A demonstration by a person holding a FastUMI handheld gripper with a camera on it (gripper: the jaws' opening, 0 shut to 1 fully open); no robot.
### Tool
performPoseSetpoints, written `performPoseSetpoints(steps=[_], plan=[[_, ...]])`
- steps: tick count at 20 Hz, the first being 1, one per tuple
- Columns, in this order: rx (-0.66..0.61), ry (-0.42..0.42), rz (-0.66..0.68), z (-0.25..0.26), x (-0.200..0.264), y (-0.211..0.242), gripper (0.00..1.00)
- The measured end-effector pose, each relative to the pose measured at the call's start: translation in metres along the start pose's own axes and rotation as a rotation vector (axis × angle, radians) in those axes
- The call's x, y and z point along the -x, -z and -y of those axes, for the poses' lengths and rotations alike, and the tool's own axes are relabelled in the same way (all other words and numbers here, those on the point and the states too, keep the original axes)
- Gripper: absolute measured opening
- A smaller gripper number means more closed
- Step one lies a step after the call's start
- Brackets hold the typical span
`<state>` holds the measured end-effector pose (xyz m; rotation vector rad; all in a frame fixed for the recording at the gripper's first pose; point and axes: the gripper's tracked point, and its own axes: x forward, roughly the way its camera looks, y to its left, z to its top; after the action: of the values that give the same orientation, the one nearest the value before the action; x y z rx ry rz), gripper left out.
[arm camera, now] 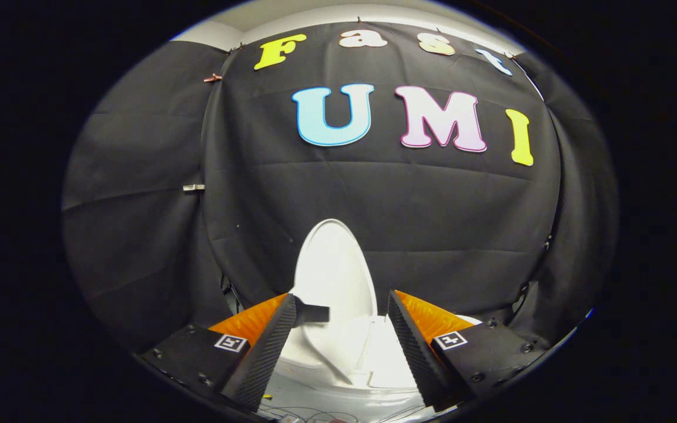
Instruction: Open the toilet lid.
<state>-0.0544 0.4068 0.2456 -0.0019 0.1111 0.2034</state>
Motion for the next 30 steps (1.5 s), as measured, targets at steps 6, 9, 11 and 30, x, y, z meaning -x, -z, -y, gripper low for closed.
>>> performPoseSetpoints(steps=[6,9,11,30], plan=[[-0.005,0.060,0.064,0.100,0.010,-0.005,0.99],[-0.031,0.087,0.080,0.148,0.014,0.008,0.99],[-0.047,0.106,0.092,0.180,0.016,0.018,0.99],[-0.075,0.214,0.208,0.338,0.022,0.100,0.99]])
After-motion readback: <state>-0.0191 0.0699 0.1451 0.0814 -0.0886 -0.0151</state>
